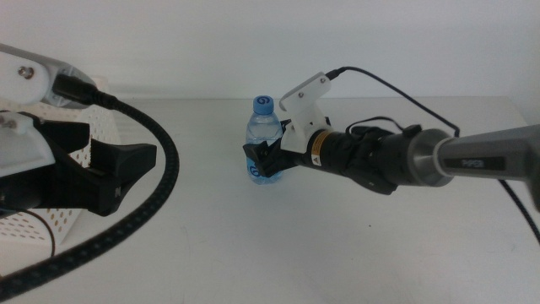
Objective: Use arms to grab the bottles and put them into the dustbin to the left of the table.
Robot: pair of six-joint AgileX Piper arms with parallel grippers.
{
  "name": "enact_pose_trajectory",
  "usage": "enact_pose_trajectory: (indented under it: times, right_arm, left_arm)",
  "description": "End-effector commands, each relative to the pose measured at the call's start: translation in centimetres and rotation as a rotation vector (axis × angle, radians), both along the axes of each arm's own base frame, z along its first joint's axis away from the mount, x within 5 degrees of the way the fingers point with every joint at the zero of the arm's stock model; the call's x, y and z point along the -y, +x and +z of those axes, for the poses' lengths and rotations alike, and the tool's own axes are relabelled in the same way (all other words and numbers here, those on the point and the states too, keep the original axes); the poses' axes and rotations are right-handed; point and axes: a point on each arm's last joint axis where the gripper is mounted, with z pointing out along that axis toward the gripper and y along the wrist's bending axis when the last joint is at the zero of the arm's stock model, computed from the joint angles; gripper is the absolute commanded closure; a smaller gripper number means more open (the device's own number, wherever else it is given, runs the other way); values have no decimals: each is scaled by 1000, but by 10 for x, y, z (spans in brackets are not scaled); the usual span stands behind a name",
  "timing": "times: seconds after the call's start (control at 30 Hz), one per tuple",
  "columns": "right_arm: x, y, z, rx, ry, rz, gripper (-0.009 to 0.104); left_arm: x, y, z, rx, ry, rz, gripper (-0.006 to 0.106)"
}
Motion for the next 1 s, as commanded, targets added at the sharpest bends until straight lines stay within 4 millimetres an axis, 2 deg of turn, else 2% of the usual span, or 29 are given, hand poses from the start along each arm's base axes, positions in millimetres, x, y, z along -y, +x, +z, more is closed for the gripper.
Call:
enact_pose_trajectory:
  times: [0.0,0.13,0.33,0.5,0.53,0.63,0.67,0.8,0.97]
  right_arm:
    - [-1,-6,51,84,78,18,-1]
    - [9,-28,58,61,77,46,-1]
    - [35,-73,78,49,79,55,-1]
    - [61,-115,108,62,130,29,-1]
    - [68,-125,119,75,146,16,0]
    - [85,-143,139,83,144,-42,0]
    - [97,-152,149,81,120,-100,0]
    - [115,-167,169,96,109,-187,0]
    - [130,-186,174,92,130,-238,0]
  left_arm:
    - [0,1,15,80,-57,14,10]
    - [0,1,15,80,-57,14,10]
    - [0,1,15,80,-57,14,10]
    - [0,1,16,81,-58,14,10]
    - [0,1,16,81,-58,14,10]
    - [0,1,16,81,-58,14,10]
    - [0,1,16,81,-58,14,10]
    - [0,1,16,81,-58,14,10]
    - [0,1,16,81,-58,14,10]
